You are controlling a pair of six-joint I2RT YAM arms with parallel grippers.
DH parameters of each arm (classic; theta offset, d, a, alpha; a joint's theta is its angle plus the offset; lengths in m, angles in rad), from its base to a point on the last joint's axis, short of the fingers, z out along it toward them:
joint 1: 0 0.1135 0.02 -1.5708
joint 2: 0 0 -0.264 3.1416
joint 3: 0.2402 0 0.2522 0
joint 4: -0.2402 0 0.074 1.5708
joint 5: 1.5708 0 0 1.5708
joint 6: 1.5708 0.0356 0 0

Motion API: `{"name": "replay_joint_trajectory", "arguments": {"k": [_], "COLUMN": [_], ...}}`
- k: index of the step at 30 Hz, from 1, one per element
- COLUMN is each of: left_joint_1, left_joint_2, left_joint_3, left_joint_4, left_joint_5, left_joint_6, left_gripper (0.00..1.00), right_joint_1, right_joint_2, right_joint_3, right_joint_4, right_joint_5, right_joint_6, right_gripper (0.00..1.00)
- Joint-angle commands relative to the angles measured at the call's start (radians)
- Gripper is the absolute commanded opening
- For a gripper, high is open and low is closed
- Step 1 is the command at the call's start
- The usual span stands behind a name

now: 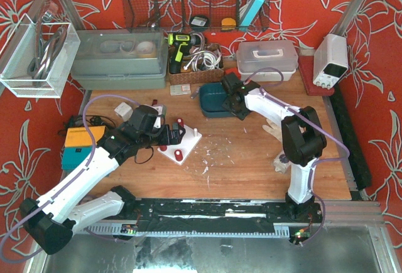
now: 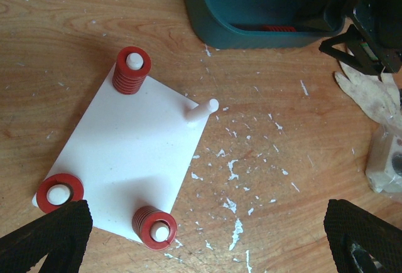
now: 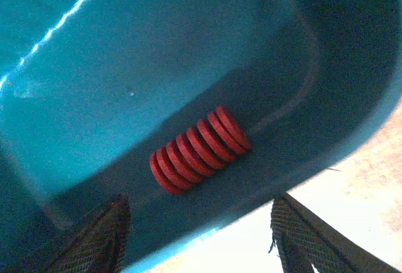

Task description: Install the large spring

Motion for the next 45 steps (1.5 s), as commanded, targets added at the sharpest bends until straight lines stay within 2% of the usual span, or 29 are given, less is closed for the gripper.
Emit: {"name": "replay_joint_trajectory", "arguments": {"k": [1, 7, 15, 22, 31, 38, 45], "left_joint_1": [0.004, 0.004, 0.004, 0.004, 0.004, 0.004, 0.004], "left_joint_2": [-0.011, 0.002, 0.015, 0.021, 0.014, 0.008, -0.007], "left_joint_3": [-0.007, -0.005, 0.000, -0.006, -0.008, -0.009, -0.012], "left_joint_4": [-0.008, -0.004, 0.010, 0.021, 0.017, 0.009, -0.001], "left_joint_5": [-0.005, -0.004, -0.007, -0.006, -0.017, -0.027, -0.041], "left_joint_6": [0.018, 0.017, 0.023, 0.025, 0.036, 0.043, 0.054], "left_gripper": [1.00, 1.00, 1.00, 1.00, 1.00, 1.00, 1.00], "right_joint_1": [-0.011, -0.026, -0.038, -0.056, -0.068, -0.083, -0.091], "right_joint_2": [0.062, 0.083, 0.061, 0.073, 0.092, 0.144, 0.152], "right_joint_3": [0.033, 0.043, 0.029, 0.083, 0.124, 0.167, 0.190], "right_joint_4": [0.028, 0.030, 0.032, 0.012, 0.002, -0.032, -0.028], "right_joint_5": [-0.006, -0.012, 0.001, 0.013, 0.033, 0.044, 0.059], "right_joint_6": [0.034, 0.037, 0.005, -0.107, -0.230, -0.308, -0.342], "right_gripper": [0.63, 0.49, 0.38, 0.24, 0.21, 0.12, 0.12]}}
